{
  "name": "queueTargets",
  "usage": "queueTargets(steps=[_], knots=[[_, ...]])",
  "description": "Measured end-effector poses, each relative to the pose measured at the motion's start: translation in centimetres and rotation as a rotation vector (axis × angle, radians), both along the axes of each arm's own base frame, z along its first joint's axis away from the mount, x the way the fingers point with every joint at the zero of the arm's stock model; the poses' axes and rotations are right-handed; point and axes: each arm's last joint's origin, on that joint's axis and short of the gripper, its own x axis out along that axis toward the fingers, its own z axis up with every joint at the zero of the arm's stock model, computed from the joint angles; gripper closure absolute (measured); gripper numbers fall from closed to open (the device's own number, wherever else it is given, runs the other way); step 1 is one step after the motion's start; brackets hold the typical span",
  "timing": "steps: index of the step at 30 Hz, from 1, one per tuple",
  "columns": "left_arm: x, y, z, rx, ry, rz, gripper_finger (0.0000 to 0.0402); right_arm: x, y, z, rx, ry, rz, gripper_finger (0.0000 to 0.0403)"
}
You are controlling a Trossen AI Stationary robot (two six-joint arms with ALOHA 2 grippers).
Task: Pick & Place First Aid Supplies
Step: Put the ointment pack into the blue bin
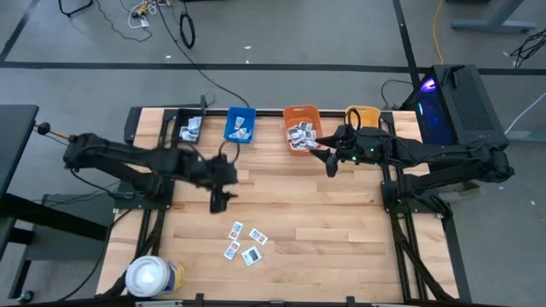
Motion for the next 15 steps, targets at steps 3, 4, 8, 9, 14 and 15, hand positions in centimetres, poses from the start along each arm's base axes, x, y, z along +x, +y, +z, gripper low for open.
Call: queueTargets(steps=[3, 4, 8, 9, 14, 15], knots=[[-0.2, -1.4, -2.1, -0.030, 0.011, -0.069, 0.0165, 0.0, 0.1, -0.6, 0.034, 0.004, 0.021, 0.0174], [-0.4, -1.9, -2.7, -0.039, 0.022, -0.099, 0.0165, 0.0, 0.1, -0.7, 0.044, 0.005, 0.024, 0.0174], [-1.2, -3.8, -4.9, -0.066, 0.055, -0.212, 0.0165, 0.0, 0.2, -1.6, 0.087, 0.015, 0.024, 0.0174], [-1.3, -4.2, -5.3, -0.071, 0.053, -0.234, 0.0165, 0.0, 0.2, -1.7, 0.093, 0.006, 0.021, 0.0174], [-1.9, -6.0, -6.4, -0.068, 0.024, -0.377, 0.0165, 0.1, 0.2, -2.1, 0.114, -0.019, 0.013, 0.0174], [-2.0, -6.3, -6.6, -0.071, 0.004, -0.396, 0.0165, 0.1, 0.2, -2.1, 0.113, -0.020, 0.013, 0.0174]])
